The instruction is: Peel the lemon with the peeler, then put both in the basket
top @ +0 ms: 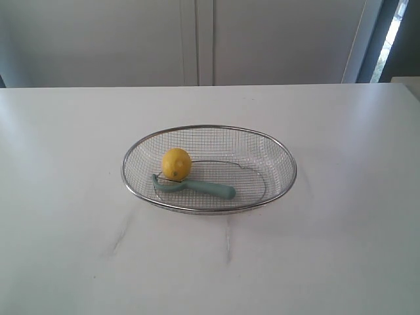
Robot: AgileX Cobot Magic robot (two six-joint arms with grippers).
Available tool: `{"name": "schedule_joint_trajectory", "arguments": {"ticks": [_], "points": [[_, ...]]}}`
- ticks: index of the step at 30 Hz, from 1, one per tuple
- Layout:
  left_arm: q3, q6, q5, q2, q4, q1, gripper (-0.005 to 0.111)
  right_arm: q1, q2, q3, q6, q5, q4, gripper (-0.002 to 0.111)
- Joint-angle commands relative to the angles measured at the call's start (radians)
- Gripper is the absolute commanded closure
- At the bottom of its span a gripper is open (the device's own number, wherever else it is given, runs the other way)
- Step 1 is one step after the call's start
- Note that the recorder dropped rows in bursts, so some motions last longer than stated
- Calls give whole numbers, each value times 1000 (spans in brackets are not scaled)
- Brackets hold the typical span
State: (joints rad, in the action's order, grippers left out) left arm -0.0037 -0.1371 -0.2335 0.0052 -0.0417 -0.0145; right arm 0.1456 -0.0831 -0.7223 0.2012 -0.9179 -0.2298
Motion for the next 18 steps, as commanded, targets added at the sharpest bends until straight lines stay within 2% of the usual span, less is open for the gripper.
{"name": "schedule_joint_trajectory", "arguments": {"ticks": [1, 7, 14, 18], "points": [[4, 3, 1, -5, 10, 2, 106, 6, 4, 103, -2, 8, -10, 108], [4, 3, 3, -5, 10, 2, 106, 6, 44, 204, -2, 54, -62, 108], [4, 3, 3, -5, 10, 2, 106, 6, 83, 341, -2, 302, -65, 108], [4, 3, 3, -5, 10, 2, 106, 6, 83, 390, -2, 361, -57, 108]]}}
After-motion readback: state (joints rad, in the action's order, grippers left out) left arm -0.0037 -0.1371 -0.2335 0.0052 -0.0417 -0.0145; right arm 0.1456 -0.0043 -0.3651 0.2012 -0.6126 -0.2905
